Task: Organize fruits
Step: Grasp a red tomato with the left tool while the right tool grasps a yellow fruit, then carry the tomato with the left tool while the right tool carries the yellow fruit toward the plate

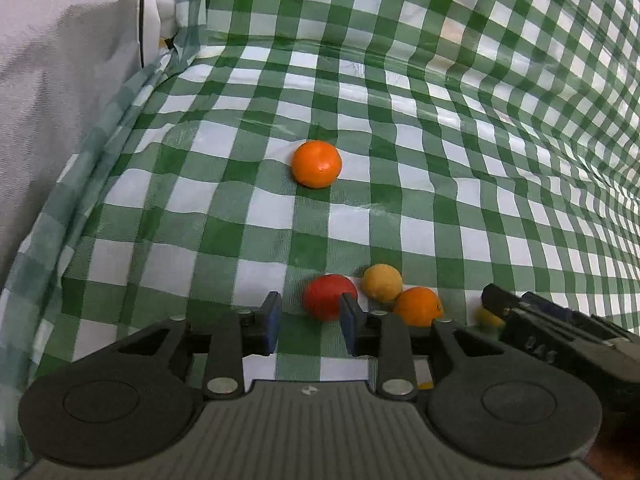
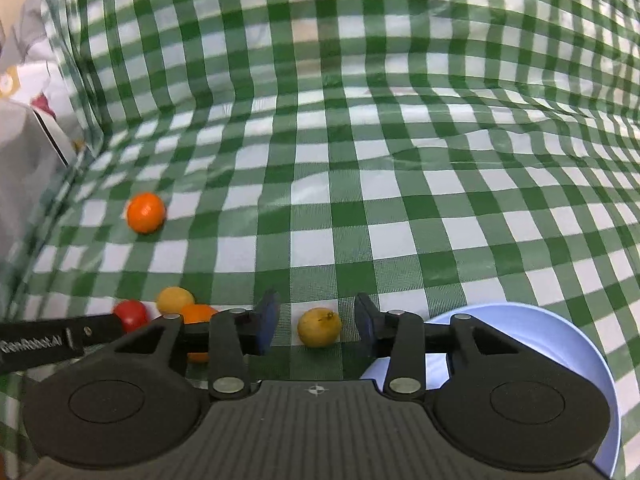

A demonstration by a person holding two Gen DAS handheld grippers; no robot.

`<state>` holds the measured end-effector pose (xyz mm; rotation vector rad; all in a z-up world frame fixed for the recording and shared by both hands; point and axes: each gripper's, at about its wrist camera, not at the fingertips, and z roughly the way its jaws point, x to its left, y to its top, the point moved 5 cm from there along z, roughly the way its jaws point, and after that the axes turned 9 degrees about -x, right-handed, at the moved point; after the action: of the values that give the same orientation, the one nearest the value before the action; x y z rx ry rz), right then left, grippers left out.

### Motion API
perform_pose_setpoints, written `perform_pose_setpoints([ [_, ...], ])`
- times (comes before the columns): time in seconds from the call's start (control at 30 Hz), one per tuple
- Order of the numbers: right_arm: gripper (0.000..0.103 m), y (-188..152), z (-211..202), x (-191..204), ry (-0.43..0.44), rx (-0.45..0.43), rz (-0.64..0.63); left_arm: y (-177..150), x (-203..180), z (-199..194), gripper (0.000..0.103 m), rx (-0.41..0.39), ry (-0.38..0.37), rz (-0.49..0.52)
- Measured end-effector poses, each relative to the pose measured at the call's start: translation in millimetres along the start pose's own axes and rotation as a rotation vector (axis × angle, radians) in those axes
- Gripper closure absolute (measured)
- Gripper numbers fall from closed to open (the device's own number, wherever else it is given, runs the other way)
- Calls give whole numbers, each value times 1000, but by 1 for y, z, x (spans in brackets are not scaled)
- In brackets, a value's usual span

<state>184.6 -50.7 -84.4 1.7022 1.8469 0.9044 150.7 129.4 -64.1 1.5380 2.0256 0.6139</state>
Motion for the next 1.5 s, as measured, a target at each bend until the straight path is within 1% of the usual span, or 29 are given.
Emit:
perform_pose_setpoints([
  [0.1, 60, -3, 13, 1, -26, 31, -23, 1, -12, 8, 57, -1, 2, 19],
  [0.23, 62, -9, 21, 1, -38, 70, -26, -1, -21, 13, 57, 7, -5, 34],
  [0.3, 74, -10, 21, 4, -36, 65, -50, -2, -24, 16, 58, 17, -6, 42],
  [0.33, 75, -10, 21, 6, -27, 64, -54, -2, -26, 19, 63, 18, -7, 45],
  [0.37, 75, -10, 20, 6, -24, 63, -54, -2, -26, 20, 71, 19, -12, 48],
  [0.4, 75, -11, 20, 6, -23, 61, -53, -3, -28, 21, 73, 21, -19, 51],
  [0.5, 75, -9, 15, 5, -11, 55, -28, -2, -30, 20, 74, 12, -4, 77],
  [0.6, 75, -7, 10, 8, 4, 42, -33, 2, -25, 16, 74, -10, 5, 56],
  [0.63, 75, -6, 9, 10, 22, 46, -38, 3, -24, 15, 74, -15, 14, 56],
  [0.7, 75, -8, 10, 11, 29, 56, -46, 1, -21, 19, 73, 3, 42, 65],
  [0.77, 75, -12, 16, 12, 27, 87, -62, -4, -22, 25, 73, 46, 32, 70],
  [0.8, 75, -13, 17, 12, 24, 92, -66, -5, -23, 26, 73, 54, 27, 69],
  [0.9, 75, -12, 15, 14, 31, 89, -68, -2, -24, 22, 73, 33, 24, 57],
  [1.1, 75, -5, 5, 12, 34, 54, -52, 3, -25, 10, 74, 9, 17, 55],
  [1.2, 75, 3, -4, 10, 37, 28, -44, 12, -27, 4, 74, -12, 16, 59],
  [1.47, 75, 19, -33, 7, 44, -55, -19, 20, -30, -21, 74, -50, 26, 75],
  [1.5, 75, 24, -40, 6, 45, -78, -10, 22, -31, -25, 74, -59, 24, 80],
])
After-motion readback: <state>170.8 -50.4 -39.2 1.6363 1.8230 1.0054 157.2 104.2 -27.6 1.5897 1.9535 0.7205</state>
